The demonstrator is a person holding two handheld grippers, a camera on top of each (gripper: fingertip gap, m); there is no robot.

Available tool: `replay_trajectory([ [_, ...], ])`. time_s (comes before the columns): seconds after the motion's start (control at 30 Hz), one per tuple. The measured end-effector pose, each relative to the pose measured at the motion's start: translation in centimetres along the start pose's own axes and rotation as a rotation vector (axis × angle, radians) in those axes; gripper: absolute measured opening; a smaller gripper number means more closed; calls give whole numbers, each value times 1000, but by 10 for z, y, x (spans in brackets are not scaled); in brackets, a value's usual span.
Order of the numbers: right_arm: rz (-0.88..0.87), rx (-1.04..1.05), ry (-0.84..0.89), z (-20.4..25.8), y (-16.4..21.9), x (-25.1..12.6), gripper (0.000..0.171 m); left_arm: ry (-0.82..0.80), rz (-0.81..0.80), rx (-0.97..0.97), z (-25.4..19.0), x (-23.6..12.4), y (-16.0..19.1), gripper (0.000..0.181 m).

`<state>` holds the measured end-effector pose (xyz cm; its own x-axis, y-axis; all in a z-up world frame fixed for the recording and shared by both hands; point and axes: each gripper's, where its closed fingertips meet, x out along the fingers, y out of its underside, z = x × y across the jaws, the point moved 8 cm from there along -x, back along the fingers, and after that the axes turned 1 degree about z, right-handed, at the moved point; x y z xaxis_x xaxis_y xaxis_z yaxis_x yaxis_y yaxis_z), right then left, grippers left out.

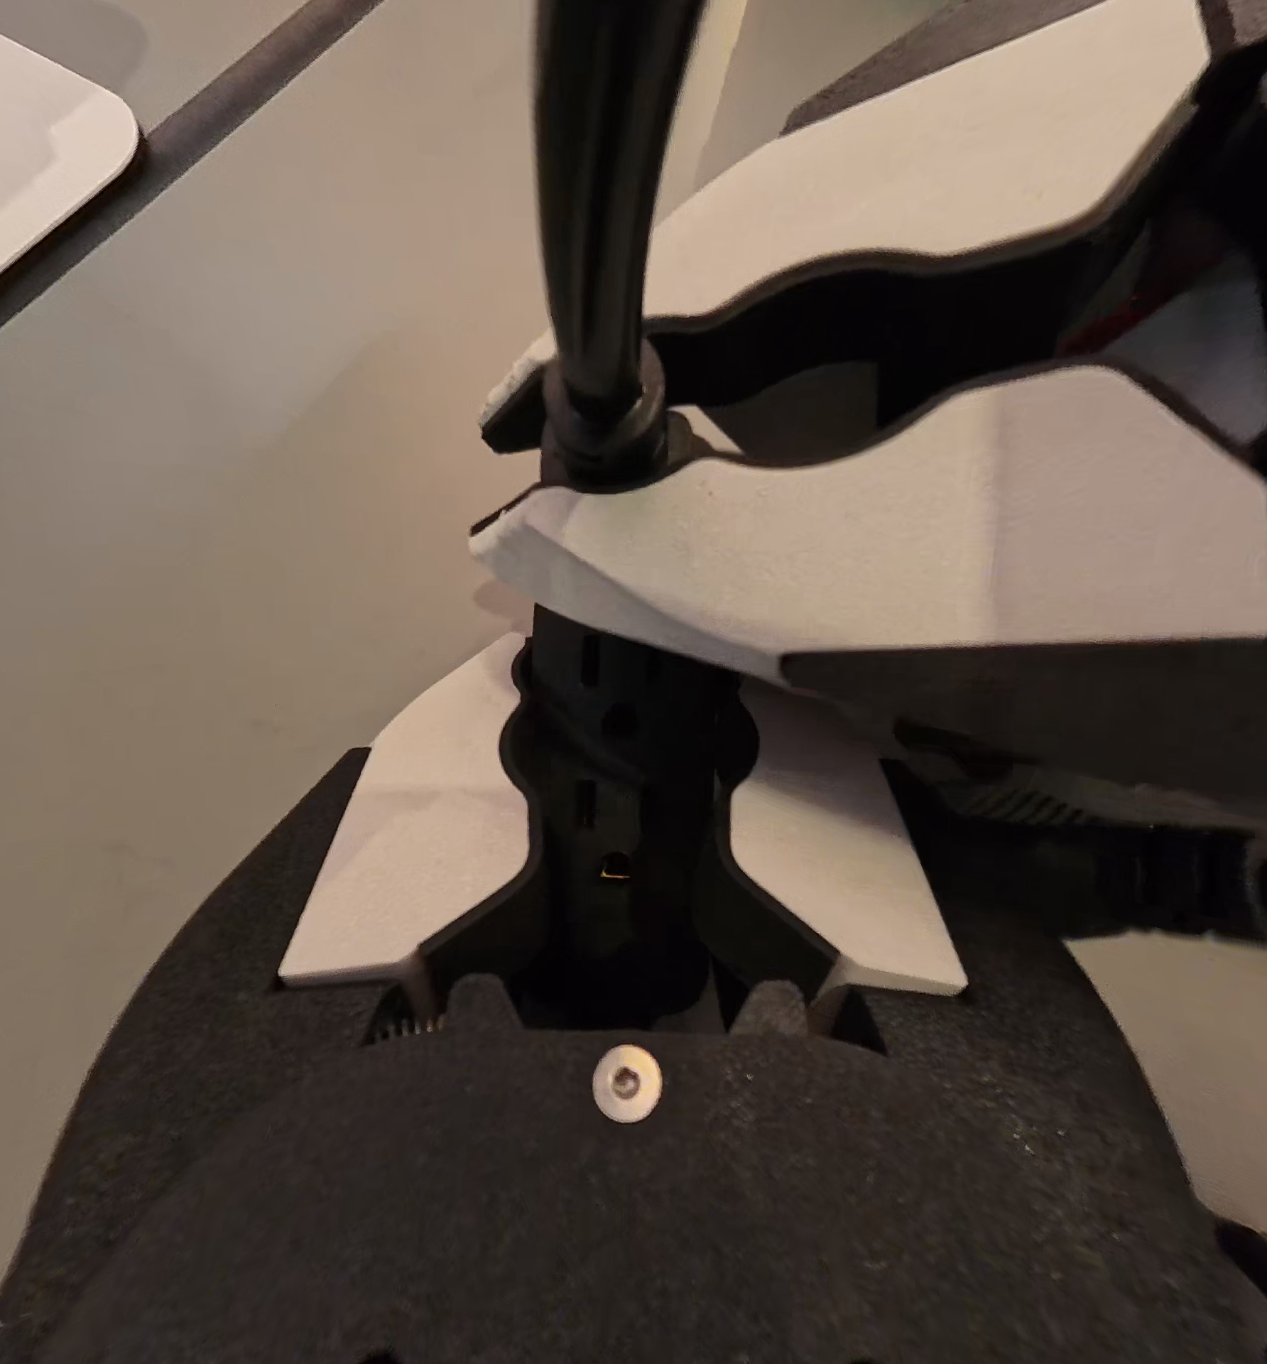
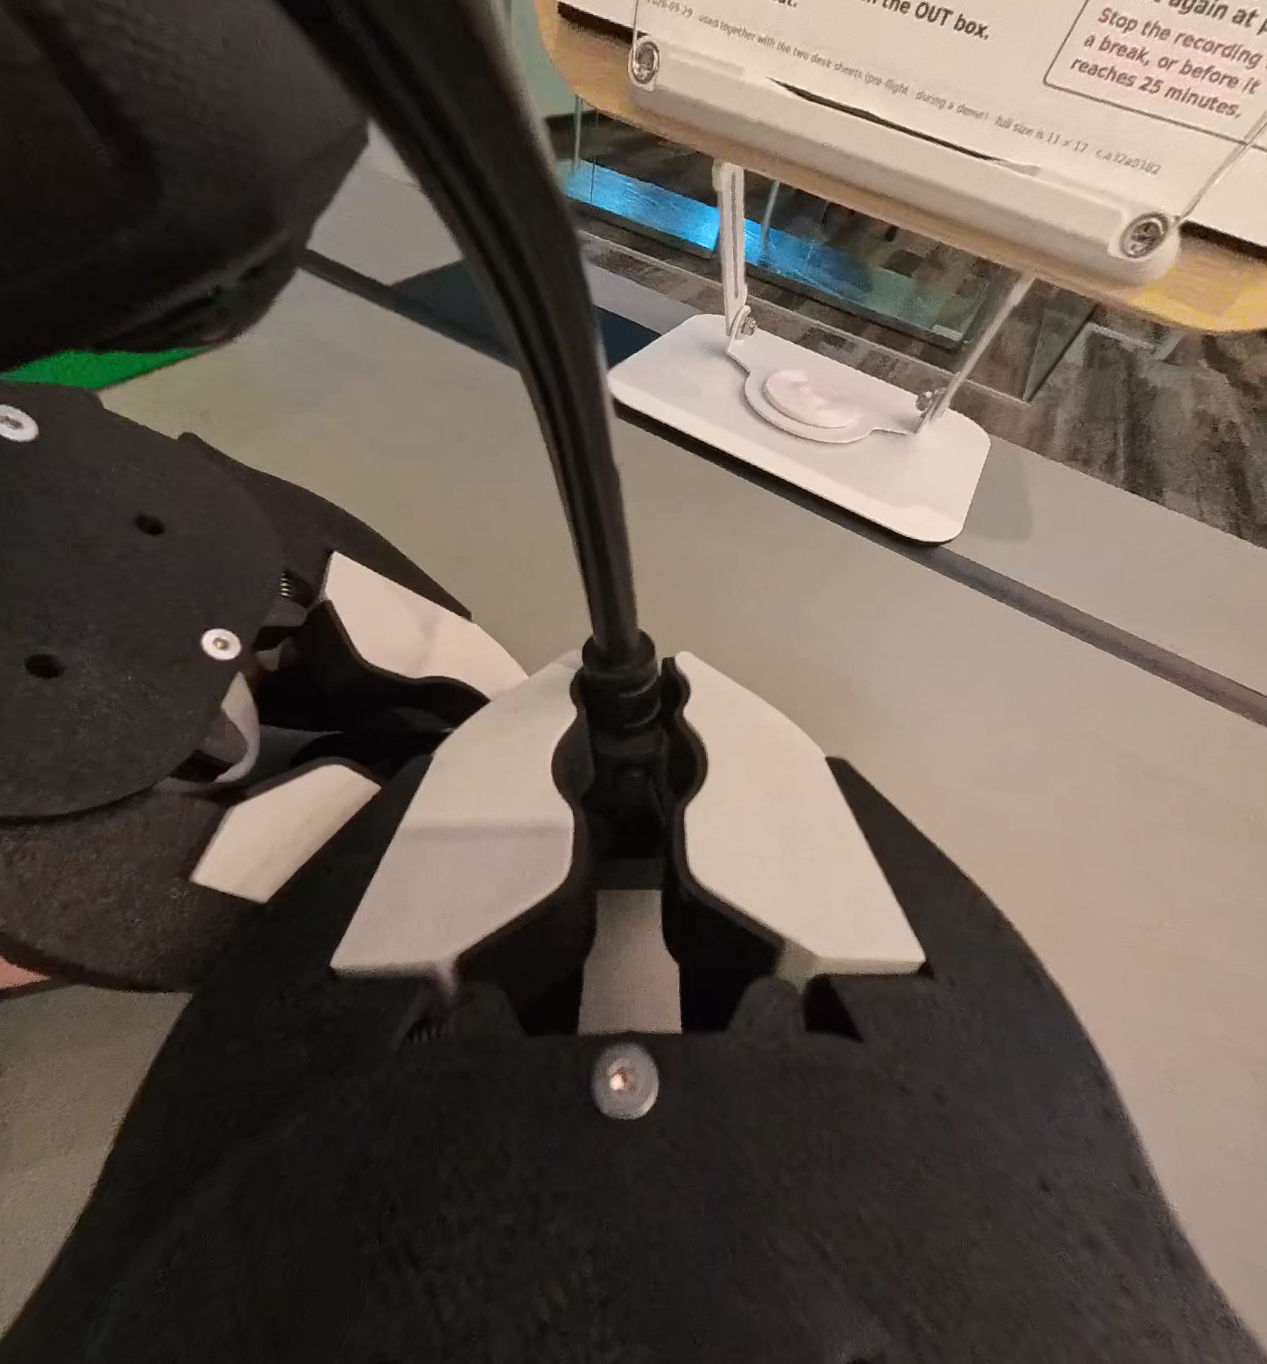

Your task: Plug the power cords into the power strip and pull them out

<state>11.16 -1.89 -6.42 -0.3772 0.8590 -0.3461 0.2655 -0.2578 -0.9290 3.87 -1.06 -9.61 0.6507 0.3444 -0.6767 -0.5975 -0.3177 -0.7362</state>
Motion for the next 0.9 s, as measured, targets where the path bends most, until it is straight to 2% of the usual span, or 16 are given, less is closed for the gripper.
replay_trajectory([
  [0.13,-52,357,-137,-17,14,1,15,-15,46,29,-3,6,1,46],
  [0.23,-53,434,-165,-21,16,1,16,-11,40,22,-4,7,0,46],
  [0.3,-49,381,-163,-21,14,2,17,-13,30,21,-3,6,-1,46],
  [0.43,-47,60,-78,-9,4,-1,14,6,12,5,-1,3,-2,46],
  [0.6,-84,-37,0,-1,2,-9,13,40,-17,25,-4,1,-2,46],
  [0.77,-64,425,-180,-21,16,-1,17,7,65,33,-6,9,-1,46],
  [0.83,-57,487,-218,-23,18,0,19,-10,61,26,-5,9,-2,46],
  [0.9,-51,460,-233,-22,17,2,20,-16,59,21,-5,7,-1,45],
])
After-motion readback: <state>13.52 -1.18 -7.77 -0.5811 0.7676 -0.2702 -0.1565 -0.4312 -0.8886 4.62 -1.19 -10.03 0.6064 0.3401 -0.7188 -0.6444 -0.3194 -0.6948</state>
